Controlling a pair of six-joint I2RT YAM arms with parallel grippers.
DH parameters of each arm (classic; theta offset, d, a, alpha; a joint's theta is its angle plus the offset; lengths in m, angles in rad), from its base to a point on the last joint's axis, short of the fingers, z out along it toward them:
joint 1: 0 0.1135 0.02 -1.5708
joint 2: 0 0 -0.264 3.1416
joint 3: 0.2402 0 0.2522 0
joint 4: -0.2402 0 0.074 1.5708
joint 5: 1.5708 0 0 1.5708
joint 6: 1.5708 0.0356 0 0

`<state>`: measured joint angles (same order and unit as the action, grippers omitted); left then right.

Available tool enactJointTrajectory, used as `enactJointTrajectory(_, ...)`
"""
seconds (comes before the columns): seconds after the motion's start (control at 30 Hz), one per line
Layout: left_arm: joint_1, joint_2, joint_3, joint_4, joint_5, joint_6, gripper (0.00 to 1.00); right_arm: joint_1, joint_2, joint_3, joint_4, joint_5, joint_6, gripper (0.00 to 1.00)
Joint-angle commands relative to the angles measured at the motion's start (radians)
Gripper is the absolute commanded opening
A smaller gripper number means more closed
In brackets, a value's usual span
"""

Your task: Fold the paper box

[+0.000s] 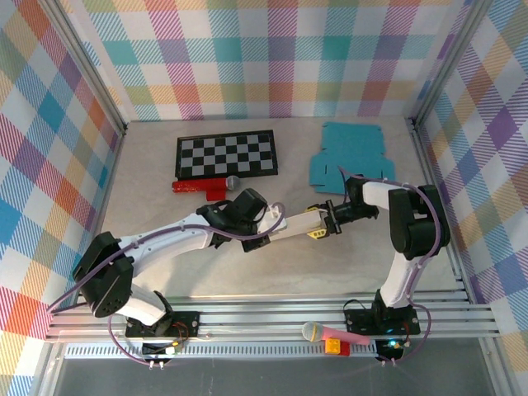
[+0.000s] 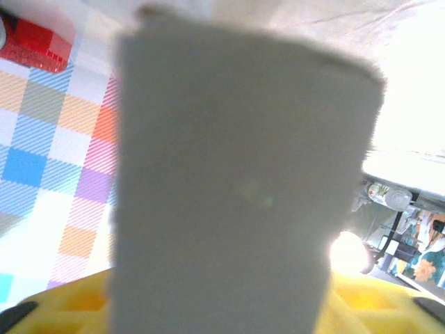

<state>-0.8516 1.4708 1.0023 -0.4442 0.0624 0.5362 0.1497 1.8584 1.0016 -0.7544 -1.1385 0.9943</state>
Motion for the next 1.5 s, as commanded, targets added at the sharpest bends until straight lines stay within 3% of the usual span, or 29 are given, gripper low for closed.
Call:
enactJointTrajectory(0.0,-0.004,0.029,0.031,-0.034,0.042,-0.019,0.18,-0.026,-0.029,-0.01,-0.04,0.055,0.004,0.59)
enactJointTrajectory(0.1,-0.002,0.038,0.042,-0.058,0.052,-0.019,0.16,-0.054,-0.083,-0.005,-0.029,0.108,0.028,0.62)
enactJointTrajectory(0.2,0.003,0.049,0.068,-0.109,0.049,-0.027,0.17,-0.098,-0.196,-0.003,-0.028,0.237,0.059,0.64)
enactJointTrajectory(0.4,0.018,0.099,0.162,-0.299,0.045,-0.07,0.17,-0.114,-0.565,-0.007,-0.096,0.704,0.089,0.62)
enactJointTrajectory(0.53,0.032,0.102,0.192,-0.379,0.033,-0.097,0.18,0.07,-0.81,-0.107,0.015,0.99,0.167,0.56)
enactJointTrajectory(0.63,0.054,0.107,0.206,-0.415,0.043,-0.097,0.2,0.25,-0.859,-0.145,0.09,1.133,0.203,0.53)
enactJointTrajectory(0.77,0.091,0.134,0.222,-0.434,0.054,-0.093,0.21,0.393,-0.785,-0.123,0.146,1.17,0.213,0.53)
enactJointTrajectory(0.93,0.105,0.155,0.236,-0.433,0.049,-0.09,0.23,0.478,-0.707,-0.125,0.254,1.184,0.22,0.55)
enactJointTrajectory(1.47,0.106,0.143,0.219,-0.398,0.034,-0.1,0.31,0.493,-0.54,-0.067,0.328,1.22,0.261,0.52)
